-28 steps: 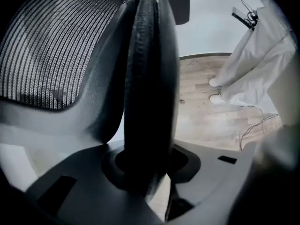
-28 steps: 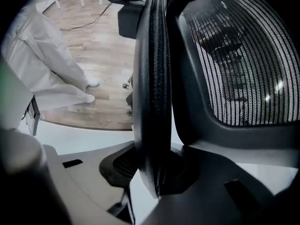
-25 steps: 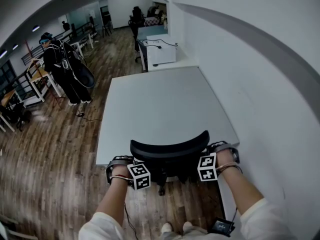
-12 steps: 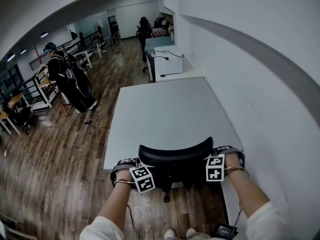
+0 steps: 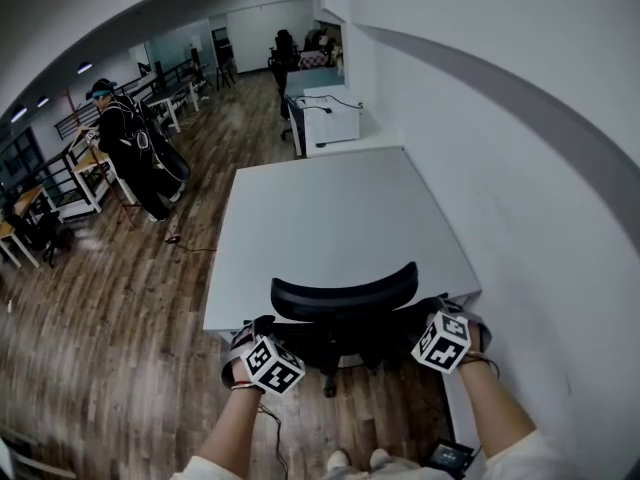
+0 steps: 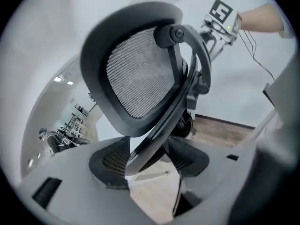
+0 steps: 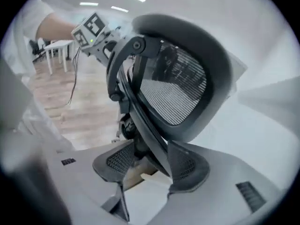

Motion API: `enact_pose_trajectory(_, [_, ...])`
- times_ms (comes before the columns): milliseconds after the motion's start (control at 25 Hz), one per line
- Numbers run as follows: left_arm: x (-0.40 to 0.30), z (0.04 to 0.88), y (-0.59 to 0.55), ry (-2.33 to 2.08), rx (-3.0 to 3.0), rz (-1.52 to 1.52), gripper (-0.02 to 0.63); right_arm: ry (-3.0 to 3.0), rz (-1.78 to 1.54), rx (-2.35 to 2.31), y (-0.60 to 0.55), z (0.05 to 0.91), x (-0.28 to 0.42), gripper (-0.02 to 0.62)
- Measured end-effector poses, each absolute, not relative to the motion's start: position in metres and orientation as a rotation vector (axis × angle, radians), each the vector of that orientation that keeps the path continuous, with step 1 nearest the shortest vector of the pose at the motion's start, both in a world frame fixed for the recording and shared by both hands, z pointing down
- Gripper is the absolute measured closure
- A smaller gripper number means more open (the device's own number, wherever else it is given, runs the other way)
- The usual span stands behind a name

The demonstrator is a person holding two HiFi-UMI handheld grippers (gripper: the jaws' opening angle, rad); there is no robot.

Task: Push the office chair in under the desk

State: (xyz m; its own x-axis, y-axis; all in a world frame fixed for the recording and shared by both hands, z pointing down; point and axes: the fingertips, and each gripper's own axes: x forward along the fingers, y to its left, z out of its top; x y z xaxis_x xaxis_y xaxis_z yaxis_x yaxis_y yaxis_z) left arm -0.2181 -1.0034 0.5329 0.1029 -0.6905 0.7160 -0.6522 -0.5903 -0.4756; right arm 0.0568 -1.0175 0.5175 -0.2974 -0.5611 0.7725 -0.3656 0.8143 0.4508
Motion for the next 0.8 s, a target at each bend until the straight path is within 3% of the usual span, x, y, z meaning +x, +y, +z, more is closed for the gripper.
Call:
enact_pose_trajectory(400, [-0.158,0.515,-0.947,1.58,-2.715,-1.051,0.353,-2.363,0.182,0.908,-0.964,0.506,0.026,0.359])
enact_pose_trajectory(800, [-0.135,0.518,-0.905,1.623,-2.872,-0.899,0.391,-2.529,0.407,0.841,-0.912,0.511,0.004,0.38])
